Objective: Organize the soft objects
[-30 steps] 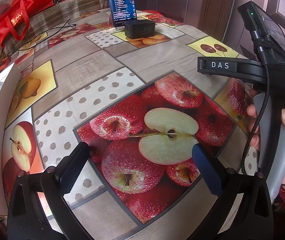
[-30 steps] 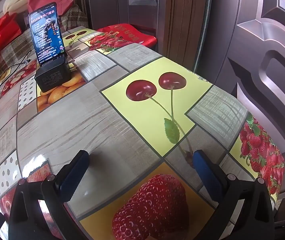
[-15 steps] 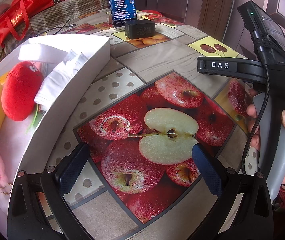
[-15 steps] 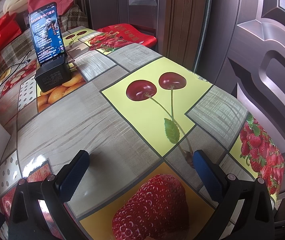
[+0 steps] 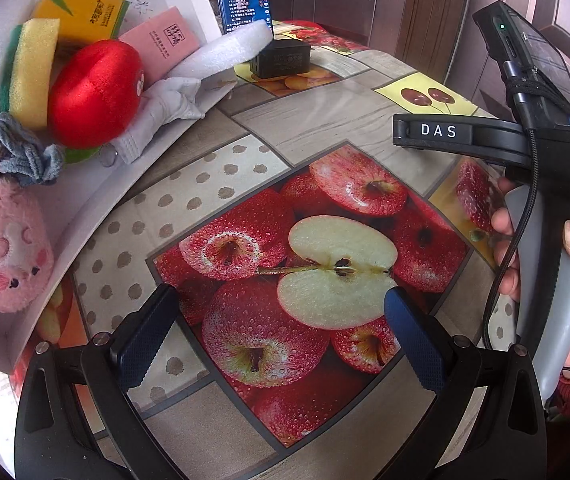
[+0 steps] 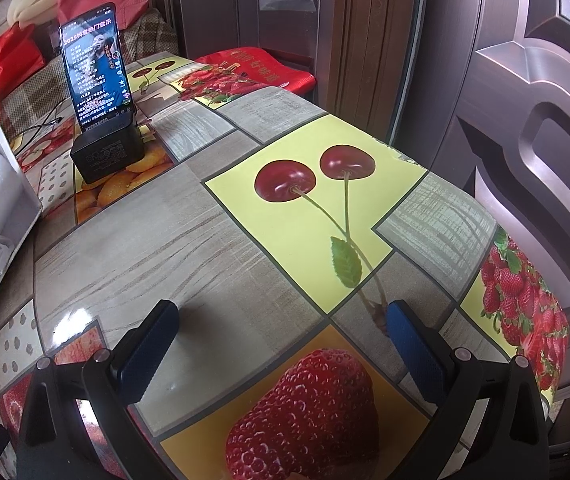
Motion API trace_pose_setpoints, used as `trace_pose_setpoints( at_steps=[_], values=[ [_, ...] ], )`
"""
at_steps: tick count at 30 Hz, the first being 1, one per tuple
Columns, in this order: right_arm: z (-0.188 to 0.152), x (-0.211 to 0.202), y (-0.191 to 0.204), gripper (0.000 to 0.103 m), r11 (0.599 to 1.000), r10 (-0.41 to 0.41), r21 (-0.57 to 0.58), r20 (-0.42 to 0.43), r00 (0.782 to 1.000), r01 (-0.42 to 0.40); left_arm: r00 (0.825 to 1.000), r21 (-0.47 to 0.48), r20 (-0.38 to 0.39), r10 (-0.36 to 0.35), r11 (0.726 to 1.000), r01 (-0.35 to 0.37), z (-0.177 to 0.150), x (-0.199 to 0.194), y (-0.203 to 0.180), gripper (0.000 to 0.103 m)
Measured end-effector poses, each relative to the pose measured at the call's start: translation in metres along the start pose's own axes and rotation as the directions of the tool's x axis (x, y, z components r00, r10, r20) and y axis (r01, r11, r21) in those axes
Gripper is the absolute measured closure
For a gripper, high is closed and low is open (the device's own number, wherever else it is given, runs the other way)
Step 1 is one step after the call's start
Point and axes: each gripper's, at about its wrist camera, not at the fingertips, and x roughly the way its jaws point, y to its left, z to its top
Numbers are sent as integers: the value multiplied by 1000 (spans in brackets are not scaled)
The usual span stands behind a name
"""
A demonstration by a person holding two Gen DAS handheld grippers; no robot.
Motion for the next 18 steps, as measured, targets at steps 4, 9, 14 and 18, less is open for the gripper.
trace_pose_setpoints(
  at_steps=[4, 9, 14, 18],
  values=[
    [0, 0, 1, 0, 1000, 3, -4, 0, 1000, -3, 1000, 0, 0, 0, 1000, 0, 0, 0, 0, 0],
    [1, 1, 4, 0, 1000, 3, -5, 0, 1000, -3, 1000, 0, 0, -1, 1000, 1, 0, 0, 0, 0],
    [1, 1, 4, 0, 1000, 3, -5, 0, 1000, -3, 1000, 0, 0, -1, 1000, 1, 0, -1, 0, 0],
    [1, 1, 5, 0, 1000, 3, -7, 0, 1000, -3, 1000, 0, 0, -1, 1000, 1, 0, 0, 0, 0]
  ],
)
